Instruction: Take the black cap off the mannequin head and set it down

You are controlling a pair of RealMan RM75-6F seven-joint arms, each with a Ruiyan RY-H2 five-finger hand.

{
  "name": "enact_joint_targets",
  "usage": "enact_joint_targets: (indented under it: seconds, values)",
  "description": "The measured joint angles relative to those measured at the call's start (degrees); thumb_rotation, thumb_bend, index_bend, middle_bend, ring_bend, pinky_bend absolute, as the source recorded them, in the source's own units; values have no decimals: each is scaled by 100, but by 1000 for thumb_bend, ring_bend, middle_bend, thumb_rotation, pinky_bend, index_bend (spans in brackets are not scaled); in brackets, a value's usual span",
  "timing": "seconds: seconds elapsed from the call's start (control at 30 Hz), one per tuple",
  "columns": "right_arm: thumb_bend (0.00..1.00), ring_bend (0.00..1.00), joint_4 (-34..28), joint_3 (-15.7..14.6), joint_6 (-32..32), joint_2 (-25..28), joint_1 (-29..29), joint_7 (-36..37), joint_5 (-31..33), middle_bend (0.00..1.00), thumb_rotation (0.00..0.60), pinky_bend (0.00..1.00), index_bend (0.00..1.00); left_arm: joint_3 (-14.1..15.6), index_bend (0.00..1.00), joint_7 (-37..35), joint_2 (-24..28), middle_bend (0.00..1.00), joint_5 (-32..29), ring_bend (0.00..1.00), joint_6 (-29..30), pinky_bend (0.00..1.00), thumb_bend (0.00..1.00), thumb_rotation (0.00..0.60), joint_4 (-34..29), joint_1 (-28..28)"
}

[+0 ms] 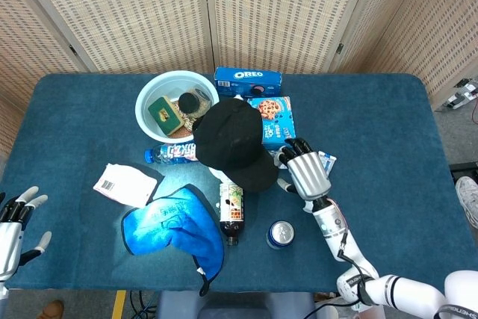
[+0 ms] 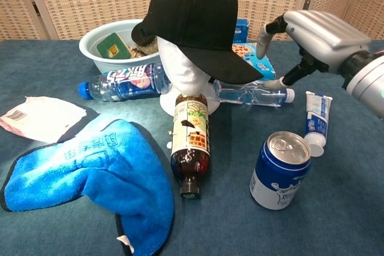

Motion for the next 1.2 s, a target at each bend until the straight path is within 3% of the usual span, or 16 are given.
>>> enact_joint_targets:
  seconds: [0.9, 1.2]
  values:
    - [0, 348, 1408, 70, 370, -950, 317, 564, -121, 509, 600, 217, 550, -12, 241, -24, 45, 135, -1, 152, -67, 0, 257, 600, -44, -27]
    - [176, 378, 1793, 48, 614, -1121, 405, 965, -309, 536, 600, 230, 554, -13, 240, -42, 72, 135, -10, 152, -52, 0, 257, 600, -58, -13]
